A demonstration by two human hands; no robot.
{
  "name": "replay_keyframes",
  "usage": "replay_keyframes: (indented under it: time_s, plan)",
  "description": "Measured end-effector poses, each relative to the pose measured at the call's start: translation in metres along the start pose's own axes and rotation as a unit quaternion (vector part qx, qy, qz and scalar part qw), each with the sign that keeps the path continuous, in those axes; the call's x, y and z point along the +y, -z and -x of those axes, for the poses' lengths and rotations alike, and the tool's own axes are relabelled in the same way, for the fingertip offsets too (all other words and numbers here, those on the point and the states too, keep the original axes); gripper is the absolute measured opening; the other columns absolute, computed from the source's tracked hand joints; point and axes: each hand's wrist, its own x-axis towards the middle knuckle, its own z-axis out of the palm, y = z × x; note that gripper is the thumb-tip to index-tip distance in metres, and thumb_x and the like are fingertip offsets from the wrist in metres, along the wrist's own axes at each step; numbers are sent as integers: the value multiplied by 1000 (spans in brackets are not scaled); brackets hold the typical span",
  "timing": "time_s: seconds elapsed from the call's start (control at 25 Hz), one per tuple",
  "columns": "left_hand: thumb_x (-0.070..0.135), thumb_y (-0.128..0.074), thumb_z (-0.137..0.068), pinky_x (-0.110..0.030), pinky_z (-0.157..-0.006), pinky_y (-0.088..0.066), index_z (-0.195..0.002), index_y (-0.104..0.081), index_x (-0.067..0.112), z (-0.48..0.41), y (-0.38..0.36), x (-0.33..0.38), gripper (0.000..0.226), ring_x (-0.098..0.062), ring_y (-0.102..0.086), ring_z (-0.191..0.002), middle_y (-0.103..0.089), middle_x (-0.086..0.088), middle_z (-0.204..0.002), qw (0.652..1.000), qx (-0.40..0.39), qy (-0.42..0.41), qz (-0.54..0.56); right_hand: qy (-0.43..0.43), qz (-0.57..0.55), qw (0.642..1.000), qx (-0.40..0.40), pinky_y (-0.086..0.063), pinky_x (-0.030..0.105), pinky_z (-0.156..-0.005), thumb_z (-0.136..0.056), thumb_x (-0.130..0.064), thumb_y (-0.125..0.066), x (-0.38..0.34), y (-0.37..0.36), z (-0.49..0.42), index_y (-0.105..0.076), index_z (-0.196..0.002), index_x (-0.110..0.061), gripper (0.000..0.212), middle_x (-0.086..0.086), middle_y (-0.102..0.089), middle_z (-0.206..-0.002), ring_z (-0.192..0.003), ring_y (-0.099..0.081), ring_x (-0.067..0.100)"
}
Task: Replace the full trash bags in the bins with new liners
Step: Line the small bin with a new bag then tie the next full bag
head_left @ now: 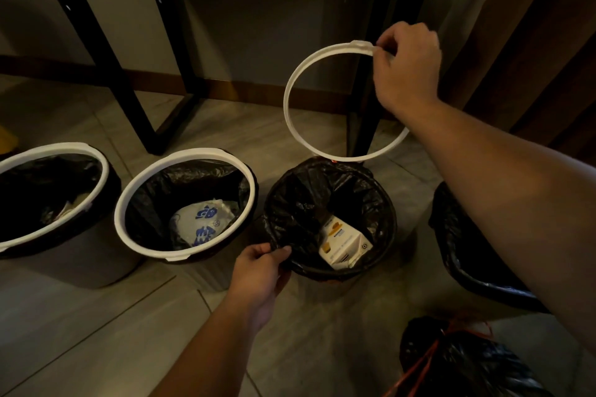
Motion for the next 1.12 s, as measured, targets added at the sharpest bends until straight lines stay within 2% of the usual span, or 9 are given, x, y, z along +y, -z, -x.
replay_keyframes:
  time_s: [0.12, 0.2, 0.36, 0.52, 0.6, 0.68, 0.84, 1.0, 1.12]
  plan:
    - [4, -70, -97, -32, -69, -55, -87, -60, 16, 2, 4, -1, 19, -14, -70, -76, -73, -3, -83, 1000, 1, -12, 16, 106, 47, 993, 0, -50, 43, -87, -98, -21, -57, 10, -3, 27, -69, -111, -12, 20, 12, -68, -106, -100, -64, 30]
    - [6, -68, -99, -34, -72, -54, -88, -62, 16, 4, 3, 2, 16, -14, -70, -76, -74, -2, -81, 999, 5, -31, 29, 149, 54, 983, -97, -52, 41, -80, -95, -17, -58, 15, -11, 52, -71, -109, -12, 20, 13, -69, -102, -94, -66, 33]
    - [6, -63, -100, -37, -77, -54, -87, -67, 17, 8, -6, 3, 18, -17, -66, -79, -73, -2, -81, 994, 9, -106, -5, 5, 128, 920, -370, -59, 43, -79, -92, -27, -63, 27, -36, 74, -72, -103, -18, 16, 9, -68, -103, -90, -67, 30]
    - [7, -62, -100, -46, -88, -60, -124, -73, 16, 9, -14, 8, 27, -27, -76, -101, -80, -8, -111, 986, -7, -157, -50, -102, 186, 839, -500, -49, 32, -55, -96, -25, -65, 45, -53, 82, -62, -102, -9, 18, 12, -62, -88, -74, -64, 26]
    - [9, -62, -99, -45, -87, -59, -125, -74, 25, 9, -16, 11, 33, -26, -76, -103, -81, -4, -111, 981, -18, -175, -86, -155, 143, 830, -516, -55, 35, -57, -98, -22, -60, 55, -58, 83, -60, -105, -3, 19, 14, -64, -88, -75, -67, 29]
    - [9, -61, -96, -43, -83, -59, -115, -79, 30, 10, -20, 15, 34, -24, -76, -99, -81, -2, -105, 975, -33, -190, -111, -216, 73, 826, -516, -65, 46, -74, -100, -22, -56, 67, -62, 85, -65, -111, -1, 26, 19, -69, -99, -86, -72, 35]
    - [27, -65, -80, -37, -71, -55, -97, -83, 28, 11, -25, 22, 25, -21, -75, -85, -81, -4, -92, 968, -54, -202, -139, -255, -7, 845, -469, -65, 50, -83, -101, -19, -62, 79, -67, 89, -74, -108, -1, 23, 21, -72, -105, -94, -73, 37]
    - [37, -74, -86, -55, -89, -61, -98, -82, 23, 6, -23, 21, 20, -36, -76, -96, -80, -14, -97, 966, -55, -204, -152, -210, 18, 880, -426, -60, 44, -94, -99, -17, -68, 83, -65, 89, -77, -108, 0, 22, 20, -74, -106, -102, -71, 34]
    - [31, -70, -93, -50, -93, -62, -107, -80, 33, 5, -22, 19, 17, -19, -78, -98, -82, 1, -102, 965, -66, -206, -145, -150, 62, 896, -414, -59, 39, -86, -101, -19, -63, 79, -60, 93, -77, -104, -3, 22, 18, -73, -100, -97, -69, 32]
